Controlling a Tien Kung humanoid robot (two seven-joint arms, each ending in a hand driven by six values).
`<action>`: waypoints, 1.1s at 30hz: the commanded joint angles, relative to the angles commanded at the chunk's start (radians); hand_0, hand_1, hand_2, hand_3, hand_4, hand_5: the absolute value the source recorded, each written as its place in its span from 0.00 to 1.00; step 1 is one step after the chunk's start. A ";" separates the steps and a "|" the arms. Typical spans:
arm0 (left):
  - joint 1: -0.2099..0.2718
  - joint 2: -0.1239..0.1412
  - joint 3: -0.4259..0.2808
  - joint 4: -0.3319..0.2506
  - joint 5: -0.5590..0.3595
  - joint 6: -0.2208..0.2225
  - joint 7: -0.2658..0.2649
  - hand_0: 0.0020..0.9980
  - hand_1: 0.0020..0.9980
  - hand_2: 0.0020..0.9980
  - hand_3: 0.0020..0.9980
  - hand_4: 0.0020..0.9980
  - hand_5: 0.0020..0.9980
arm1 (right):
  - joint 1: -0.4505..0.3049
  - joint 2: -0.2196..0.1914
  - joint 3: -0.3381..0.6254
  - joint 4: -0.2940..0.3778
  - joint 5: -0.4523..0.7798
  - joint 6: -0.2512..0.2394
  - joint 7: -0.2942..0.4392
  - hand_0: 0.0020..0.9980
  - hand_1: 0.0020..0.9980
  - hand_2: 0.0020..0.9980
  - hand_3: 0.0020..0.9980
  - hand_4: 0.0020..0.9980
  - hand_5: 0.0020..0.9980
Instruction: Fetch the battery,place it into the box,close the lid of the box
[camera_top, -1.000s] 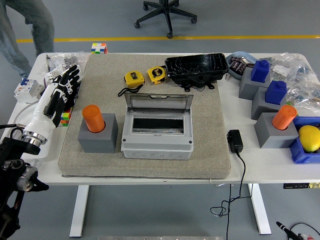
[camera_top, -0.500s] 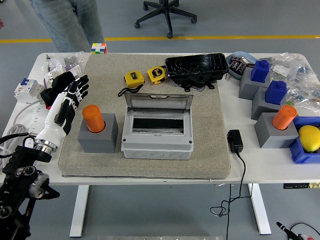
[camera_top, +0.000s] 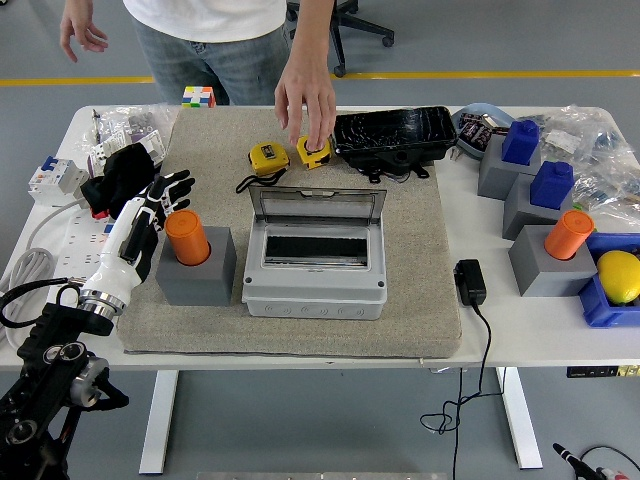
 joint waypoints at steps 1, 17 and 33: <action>0.000 -0.003 -0.001 0.001 0.000 0.001 -0.001 0.84 0.88 0.82 0.81 1.00 0.98 | 0.000 0.000 -0.002 0.000 0.002 0.000 0.001 0.87 0.79 0.78 0.85 1.00 1.00; 0.010 -0.015 0.020 0.007 -0.001 0.019 -0.012 0.82 0.86 0.80 0.79 1.00 0.98 | 0.000 0.000 -0.014 0.000 0.013 -0.002 0.001 0.87 0.79 0.77 0.85 1.00 1.00; 0.010 -0.011 0.031 -0.005 0.070 0.040 -0.010 0.77 0.81 0.74 0.76 1.00 0.72 | 0.001 0.002 -0.014 0.000 0.020 -0.003 0.003 0.87 0.80 0.77 0.85 1.00 1.00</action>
